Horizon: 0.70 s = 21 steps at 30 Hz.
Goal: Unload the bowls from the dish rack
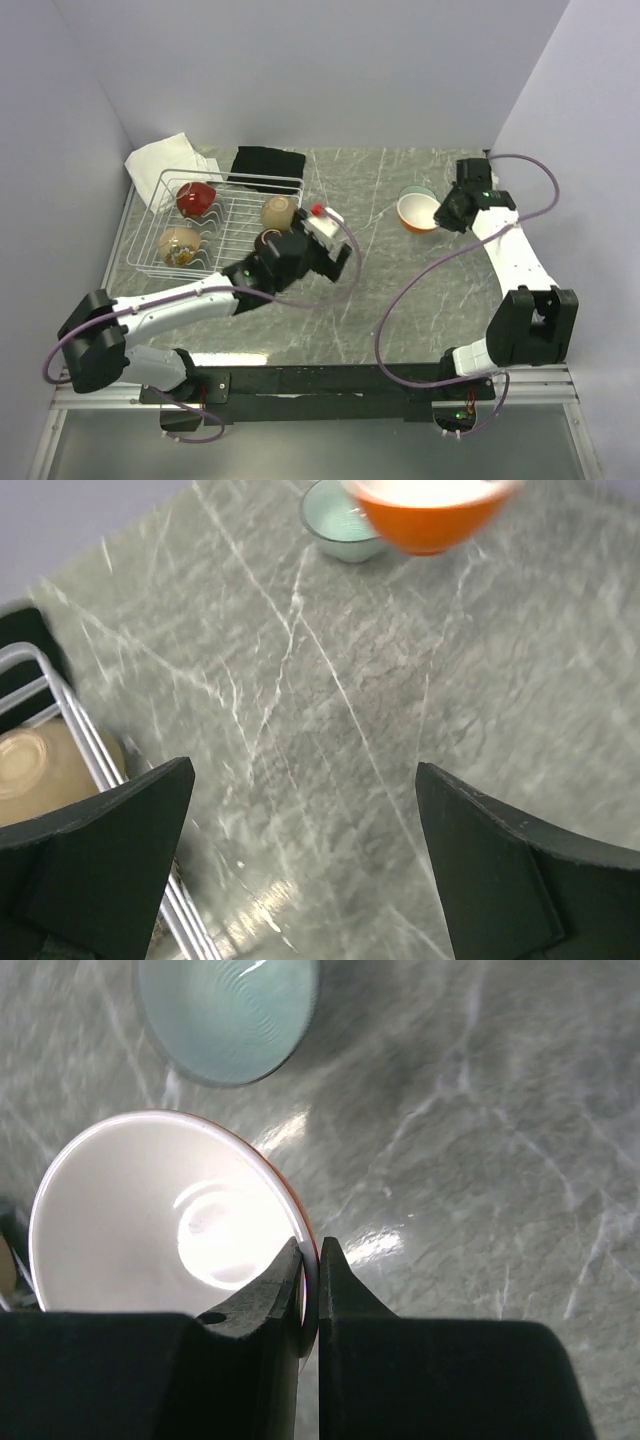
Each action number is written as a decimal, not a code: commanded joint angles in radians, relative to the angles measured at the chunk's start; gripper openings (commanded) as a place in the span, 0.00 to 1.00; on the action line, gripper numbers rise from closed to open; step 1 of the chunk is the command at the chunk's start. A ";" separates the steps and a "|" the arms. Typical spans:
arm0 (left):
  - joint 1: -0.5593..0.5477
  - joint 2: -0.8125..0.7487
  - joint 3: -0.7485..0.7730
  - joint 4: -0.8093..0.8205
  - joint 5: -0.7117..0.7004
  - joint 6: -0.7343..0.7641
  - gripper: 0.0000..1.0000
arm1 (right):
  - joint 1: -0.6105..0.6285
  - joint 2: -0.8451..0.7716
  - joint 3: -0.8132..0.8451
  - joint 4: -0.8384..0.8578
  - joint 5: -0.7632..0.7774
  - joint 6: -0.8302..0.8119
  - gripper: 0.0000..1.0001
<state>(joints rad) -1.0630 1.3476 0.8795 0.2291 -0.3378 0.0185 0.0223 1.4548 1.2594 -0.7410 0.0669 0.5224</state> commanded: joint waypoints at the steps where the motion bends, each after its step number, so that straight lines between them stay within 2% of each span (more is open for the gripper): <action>1: 0.139 -0.088 0.084 -0.189 0.190 -0.304 0.99 | -0.099 -0.096 -0.090 0.164 0.066 0.126 0.00; 6: 0.343 -0.153 0.121 -0.321 0.319 -0.454 0.99 | -0.209 -0.140 -0.233 0.267 0.135 0.238 0.00; 12: 0.575 -0.203 0.122 -0.427 0.457 -0.528 1.00 | -0.301 -0.148 -0.353 0.385 0.232 0.271 0.00; 14: 0.626 -0.223 0.111 -0.447 0.464 -0.529 0.99 | -0.321 -0.136 -0.361 0.416 0.222 0.271 0.00; 21: 0.667 -0.271 0.090 -0.519 0.382 -0.522 0.99 | -0.369 -0.013 -0.336 0.474 0.212 0.235 0.00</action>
<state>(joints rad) -0.4137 1.1217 0.9813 -0.2535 0.0479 -0.4812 -0.3286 1.3880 0.8894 -0.3809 0.2508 0.7616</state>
